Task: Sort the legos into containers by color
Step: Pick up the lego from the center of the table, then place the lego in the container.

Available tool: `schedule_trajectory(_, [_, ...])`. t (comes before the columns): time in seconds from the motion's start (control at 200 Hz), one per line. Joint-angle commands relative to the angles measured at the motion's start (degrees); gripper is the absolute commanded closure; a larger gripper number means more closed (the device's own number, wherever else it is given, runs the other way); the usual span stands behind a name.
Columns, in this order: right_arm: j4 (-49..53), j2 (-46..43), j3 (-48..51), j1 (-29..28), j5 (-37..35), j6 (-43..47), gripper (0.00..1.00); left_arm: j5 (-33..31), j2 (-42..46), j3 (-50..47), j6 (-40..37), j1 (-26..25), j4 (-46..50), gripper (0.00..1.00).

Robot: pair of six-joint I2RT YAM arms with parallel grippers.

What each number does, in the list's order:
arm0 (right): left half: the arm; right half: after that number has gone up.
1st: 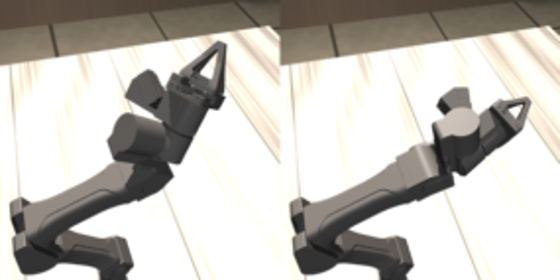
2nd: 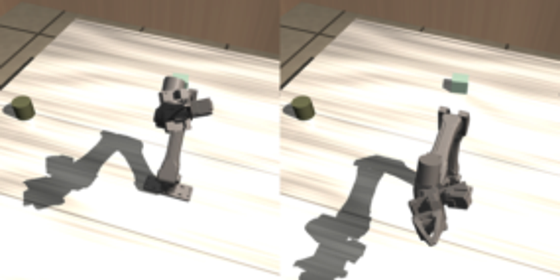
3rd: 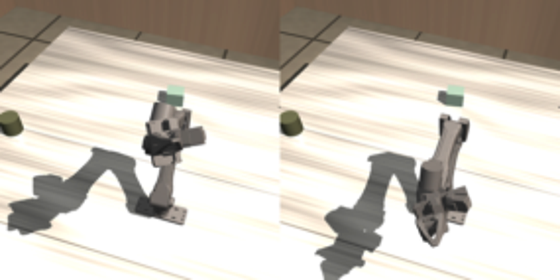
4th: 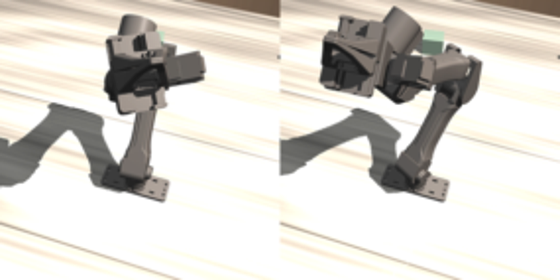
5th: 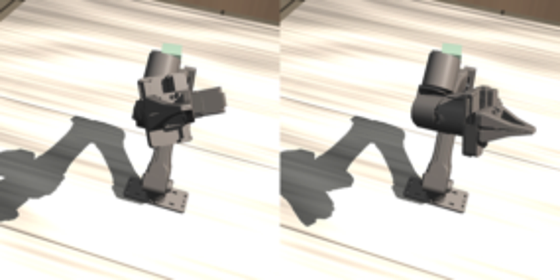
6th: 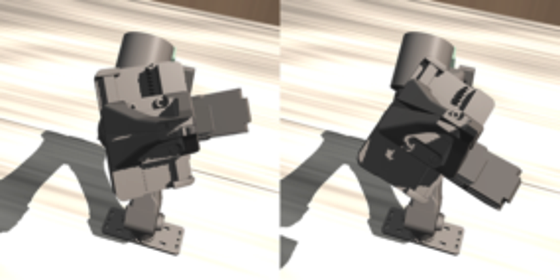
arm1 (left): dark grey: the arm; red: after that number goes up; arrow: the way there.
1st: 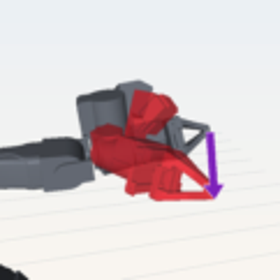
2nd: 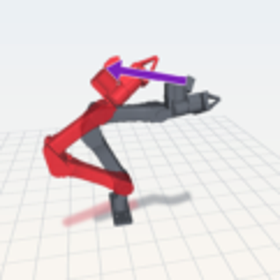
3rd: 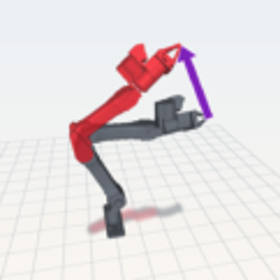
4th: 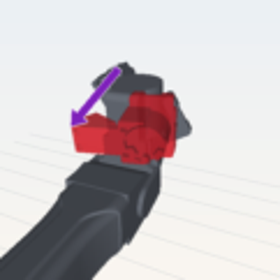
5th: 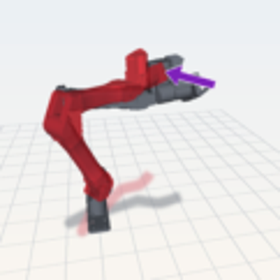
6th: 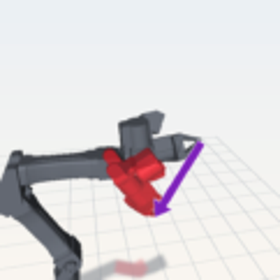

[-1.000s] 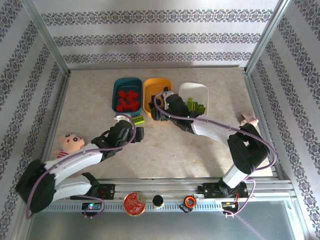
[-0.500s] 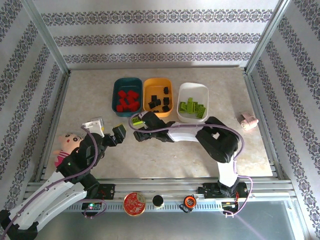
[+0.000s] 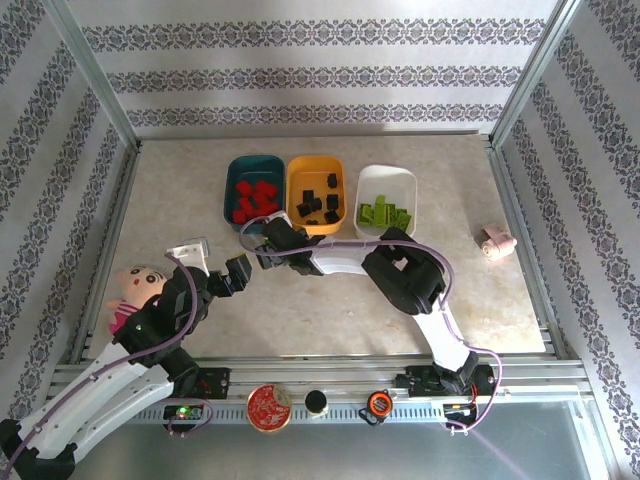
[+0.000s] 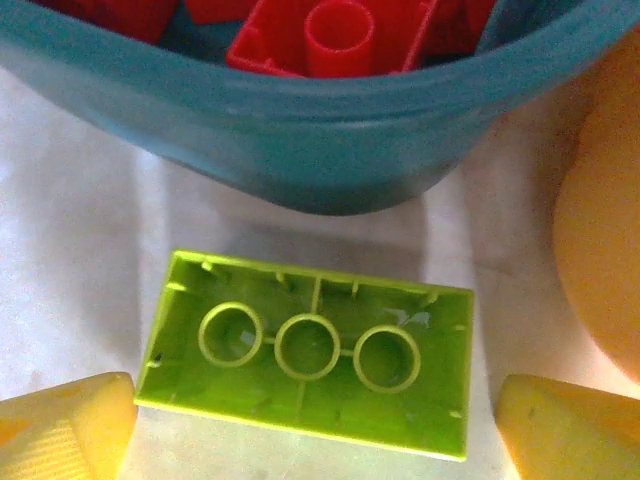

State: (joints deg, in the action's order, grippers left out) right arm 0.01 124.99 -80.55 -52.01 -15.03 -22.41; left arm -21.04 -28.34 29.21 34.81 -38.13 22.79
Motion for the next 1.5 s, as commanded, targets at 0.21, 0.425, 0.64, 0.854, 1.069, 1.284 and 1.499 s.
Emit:
schedule_trajectory(0.21, [4.84, 5.49, -6.5, -0.24, -4.91, -1.6, 0.18, 0.2, 0.3, -0.3, 1.13, 0.71, 1.34, 0.0])
schedule_trajectory(0.425, [-1.5, 0.19, 0.75, -0.73, -0.68, -0.17, 0.37, 0.19, -0.41, -0.06, 0.87, 0.74, 0.96, 0.0])
schedule_trajectory(0.64, [-10.56, -13.27, 15.29, -2.68, 3.5, -0.68, 0.48, -0.03, -1.37, -0.05, 0.35, 0.77, -0.27, 0.0])
schedule_trajectory(0.854, [-9.86, -33.86, 29.09, -1.56, 0.27, -1.14, 0.5, -0.16, -3.07, -0.81, -0.34, 0.78, -3.63, 0.0])
schedule_trajectory(1.069, [-2.46, -46.14, 35.79, 17.48, 2.87, -5.1, 0.55, 0.52, -5.48, -1.25, -0.79, 0.78, -6.3, 0.0])
schedule_trajectory(1.284, [0.51, -35.52, 27.45, 32.06, 8.47, -4.58, 0.54, 0.41, -6.16, -1.88, -0.53, 0.78, -8.23, 0.0])
schedule_trajectory(1.499, [6.42, -22.17, 12.99, 35.84, 7.3, -4.65, 0.49, 0.69, -6.2, -1.7, -0.14, 0.78, -7.5, 0.0])
